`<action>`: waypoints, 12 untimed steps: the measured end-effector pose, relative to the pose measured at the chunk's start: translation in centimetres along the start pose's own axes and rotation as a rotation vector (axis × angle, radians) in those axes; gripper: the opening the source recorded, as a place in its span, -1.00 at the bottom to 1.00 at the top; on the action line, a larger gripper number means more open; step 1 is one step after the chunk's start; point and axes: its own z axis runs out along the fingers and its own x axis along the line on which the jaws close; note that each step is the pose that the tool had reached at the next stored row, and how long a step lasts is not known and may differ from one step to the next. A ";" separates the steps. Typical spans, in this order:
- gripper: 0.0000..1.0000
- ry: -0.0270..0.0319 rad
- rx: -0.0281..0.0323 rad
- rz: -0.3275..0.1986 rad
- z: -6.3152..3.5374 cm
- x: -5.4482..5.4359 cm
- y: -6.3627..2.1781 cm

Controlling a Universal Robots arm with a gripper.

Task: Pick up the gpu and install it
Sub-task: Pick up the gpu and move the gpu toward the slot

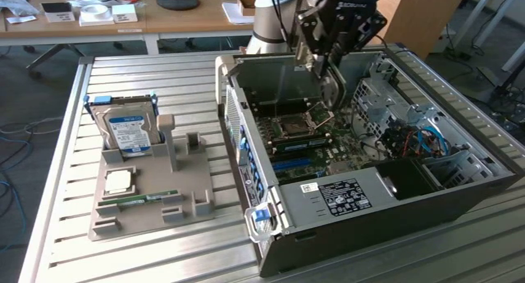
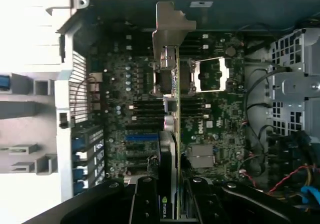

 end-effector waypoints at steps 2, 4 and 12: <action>-0.46 0.0001 -0.0009 -0.001 0.03 -0.9 0.04; -0.46 0.0002 -0.0018 -0.002 0.06 -1.8 0.08; -0.46 0.0006 -0.0049 -0.005 0.17 -5.5 0.24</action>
